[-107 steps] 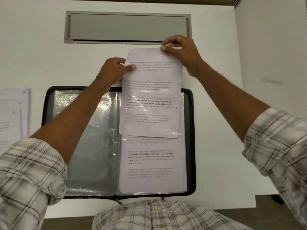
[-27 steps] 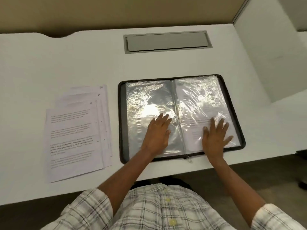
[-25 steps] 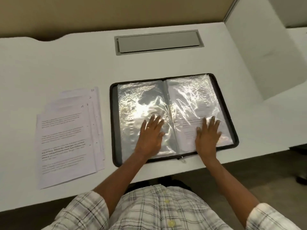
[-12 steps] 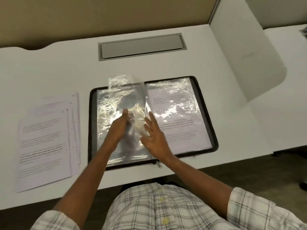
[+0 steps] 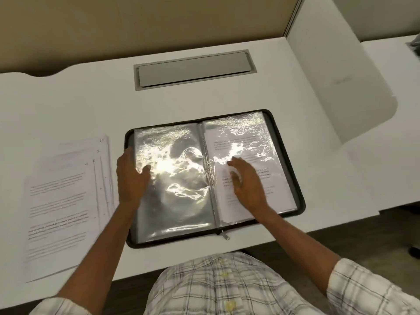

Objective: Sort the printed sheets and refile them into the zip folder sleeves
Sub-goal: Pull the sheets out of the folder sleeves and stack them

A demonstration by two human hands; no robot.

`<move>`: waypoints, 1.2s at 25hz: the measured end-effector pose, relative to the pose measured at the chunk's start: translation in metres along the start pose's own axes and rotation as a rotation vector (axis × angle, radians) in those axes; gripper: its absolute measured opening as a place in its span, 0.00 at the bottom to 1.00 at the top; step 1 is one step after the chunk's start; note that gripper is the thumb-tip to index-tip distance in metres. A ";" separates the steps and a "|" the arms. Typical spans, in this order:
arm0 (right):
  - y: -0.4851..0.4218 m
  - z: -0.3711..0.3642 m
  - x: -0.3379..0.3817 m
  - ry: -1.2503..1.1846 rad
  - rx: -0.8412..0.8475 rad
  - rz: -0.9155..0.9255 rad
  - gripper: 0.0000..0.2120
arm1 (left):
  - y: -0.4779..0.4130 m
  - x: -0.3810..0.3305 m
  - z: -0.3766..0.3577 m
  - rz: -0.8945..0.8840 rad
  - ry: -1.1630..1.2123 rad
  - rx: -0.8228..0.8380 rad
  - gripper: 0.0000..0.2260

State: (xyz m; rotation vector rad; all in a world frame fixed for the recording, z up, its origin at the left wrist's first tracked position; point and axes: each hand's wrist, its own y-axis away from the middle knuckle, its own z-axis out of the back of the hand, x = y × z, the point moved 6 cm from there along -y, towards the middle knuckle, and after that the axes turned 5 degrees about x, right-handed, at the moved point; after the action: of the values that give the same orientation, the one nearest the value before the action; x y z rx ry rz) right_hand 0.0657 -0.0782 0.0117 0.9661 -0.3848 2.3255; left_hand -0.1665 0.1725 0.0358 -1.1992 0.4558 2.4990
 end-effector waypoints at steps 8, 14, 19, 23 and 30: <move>-0.007 0.022 -0.060 0.379 0.126 -0.012 0.23 | -0.027 -0.114 -0.159 -0.475 -0.122 0.519 0.20; -0.027 0.048 -0.063 0.314 0.196 0.004 0.20 | -0.055 -0.108 -0.222 -0.586 -0.733 0.420 0.24; -0.104 0.086 -0.067 0.065 0.158 -0.074 0.08 | -0.050 -0.114 -0.216 -0.673 -0.624 0.237 0.12; -0.209 0.079 -0.033 0.169 0.328 0.202 0.12 | -0.061 -0.124 -0.205 -0.659 -0.452 0.290 0.07; -0.269 0.036 -0.036 0.568 1.114 0.174 0.12 | -0.094 -0.146 -0.205 -0.679 -0.404 0.614 0.13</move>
State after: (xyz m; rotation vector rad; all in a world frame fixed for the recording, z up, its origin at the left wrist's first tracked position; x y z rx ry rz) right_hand 0.2716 0.1016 0.0219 0.6273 1.2024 2.8014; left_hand 0.1007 0.1473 0.0164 -0.4726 0.5355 1.7502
